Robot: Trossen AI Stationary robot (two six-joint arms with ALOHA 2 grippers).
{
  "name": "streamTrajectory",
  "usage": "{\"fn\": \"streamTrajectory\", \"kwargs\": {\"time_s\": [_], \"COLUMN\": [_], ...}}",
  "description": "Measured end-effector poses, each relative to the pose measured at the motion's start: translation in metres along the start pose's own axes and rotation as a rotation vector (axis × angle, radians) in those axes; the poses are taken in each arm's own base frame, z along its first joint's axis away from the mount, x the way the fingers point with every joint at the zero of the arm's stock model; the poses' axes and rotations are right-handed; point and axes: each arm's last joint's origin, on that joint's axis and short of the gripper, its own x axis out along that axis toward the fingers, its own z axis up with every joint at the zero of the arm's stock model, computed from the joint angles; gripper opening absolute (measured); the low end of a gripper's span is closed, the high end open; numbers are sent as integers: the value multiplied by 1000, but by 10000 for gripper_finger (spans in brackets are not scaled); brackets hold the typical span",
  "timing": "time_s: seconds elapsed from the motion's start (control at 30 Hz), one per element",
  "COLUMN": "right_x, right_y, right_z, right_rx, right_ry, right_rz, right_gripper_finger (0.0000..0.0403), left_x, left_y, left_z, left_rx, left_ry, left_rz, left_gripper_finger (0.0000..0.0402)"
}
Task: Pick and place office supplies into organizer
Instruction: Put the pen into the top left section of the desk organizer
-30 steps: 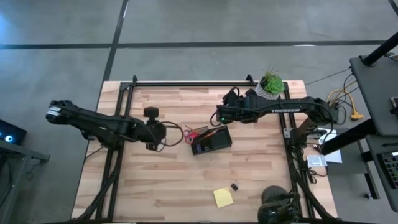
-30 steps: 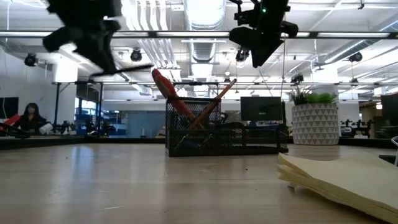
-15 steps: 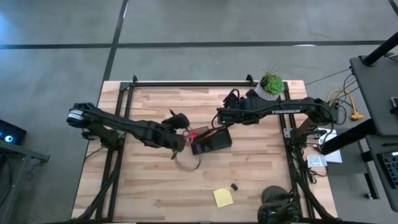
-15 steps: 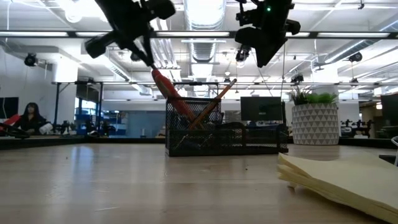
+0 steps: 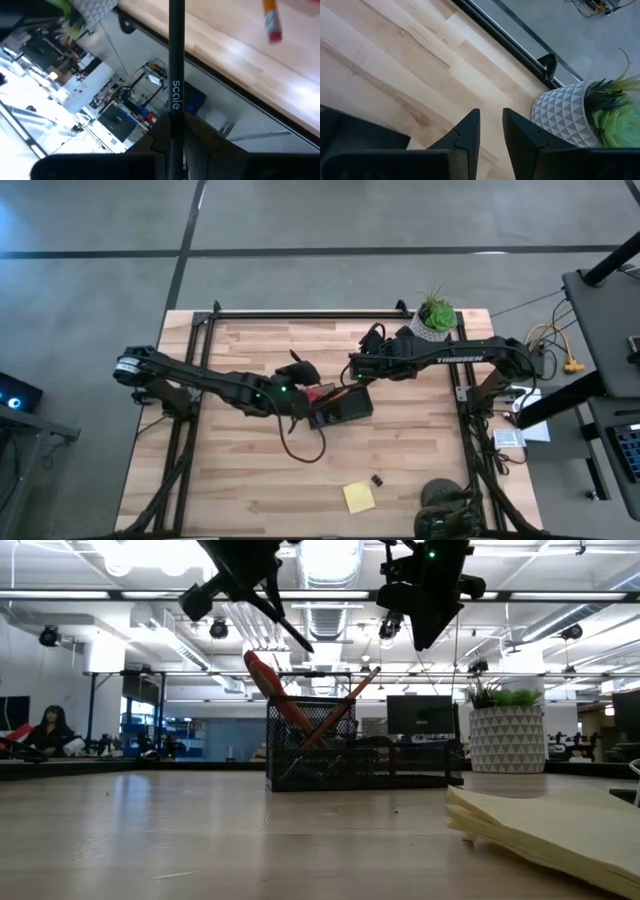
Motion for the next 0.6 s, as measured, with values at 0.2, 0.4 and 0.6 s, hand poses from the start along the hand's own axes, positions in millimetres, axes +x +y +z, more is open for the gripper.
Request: {"fn": "streamTrajectory", "kwargs": {"time_s": [0.2,0.4,0.6], "right_x": [0,0,0], "right_y": [0,0,0], "right_z": [0,0,0], "right_rx": [0,-1,0], "right_ry": [2,1,4], "right_rz": [2,1,4], "right_gripper_finger": [77,77,77], "left_x": [12,17,28], "left_y": [-8,-11,-21], "left_z": [23,32,56], "left_rx": [64,94,156], "left_ry": [-15,-33,-64], "left_rz": [-42,-62,-107], "left_gripper_finger": [17,17,17]}}
